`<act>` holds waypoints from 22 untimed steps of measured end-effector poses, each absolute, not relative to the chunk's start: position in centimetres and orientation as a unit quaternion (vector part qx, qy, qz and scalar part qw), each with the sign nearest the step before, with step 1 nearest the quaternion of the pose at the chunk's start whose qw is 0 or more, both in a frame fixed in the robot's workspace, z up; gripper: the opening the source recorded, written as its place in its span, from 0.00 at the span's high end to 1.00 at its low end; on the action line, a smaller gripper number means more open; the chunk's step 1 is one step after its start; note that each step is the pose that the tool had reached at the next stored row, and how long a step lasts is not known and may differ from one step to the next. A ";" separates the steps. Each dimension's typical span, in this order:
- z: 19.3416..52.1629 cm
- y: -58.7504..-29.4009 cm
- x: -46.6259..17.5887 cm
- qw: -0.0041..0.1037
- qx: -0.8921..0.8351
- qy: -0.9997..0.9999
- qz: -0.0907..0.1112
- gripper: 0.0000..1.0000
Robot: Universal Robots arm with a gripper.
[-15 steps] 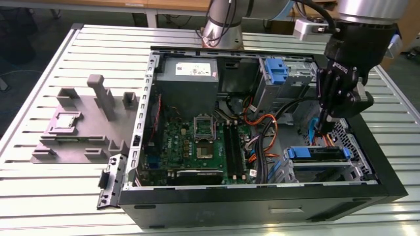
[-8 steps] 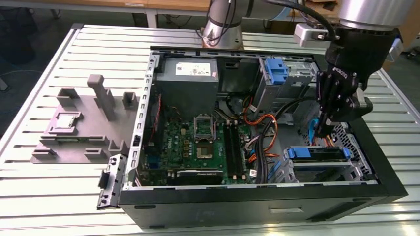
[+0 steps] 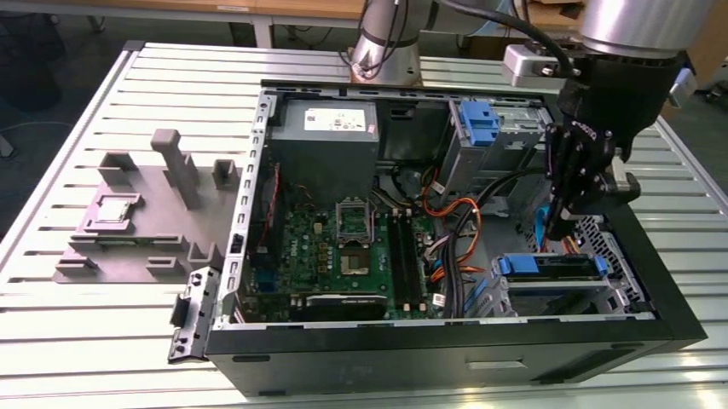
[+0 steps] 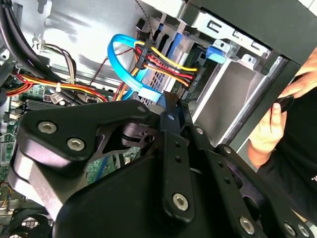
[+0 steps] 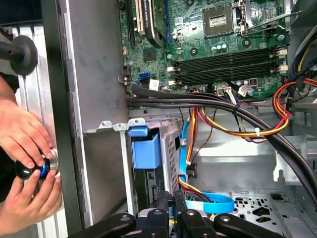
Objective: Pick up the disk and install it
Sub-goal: 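Insert the second disk wire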
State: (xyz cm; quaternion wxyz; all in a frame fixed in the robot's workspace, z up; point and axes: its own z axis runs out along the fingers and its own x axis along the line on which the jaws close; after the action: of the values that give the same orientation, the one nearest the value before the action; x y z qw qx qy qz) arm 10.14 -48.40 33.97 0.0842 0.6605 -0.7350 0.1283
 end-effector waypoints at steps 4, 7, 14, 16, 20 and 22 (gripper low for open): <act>34.0 -48.6 9.9 0.074 0.661 -0.736 0.126 0.84; 34.0 -49.1 9.8 0.067 0.661 -0.738 0.121 0.84; 33.9 -50.4 9.8 0.057 0.661 -0.739 0.115 0.84; 33.9 -50.8 9.7 0.055 0.661 -0.739 0.113 0.84; 33.9 -51.5 9.7 0.049 0.661 -0.740 0.111 0.84; 33.8 -51.7 9.7 0.045 0.662 -0.741 0.109 0.84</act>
State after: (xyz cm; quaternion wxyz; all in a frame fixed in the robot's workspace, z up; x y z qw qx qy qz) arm 9.66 -51.74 33.84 0.0453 0.6615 -0.7406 0.1088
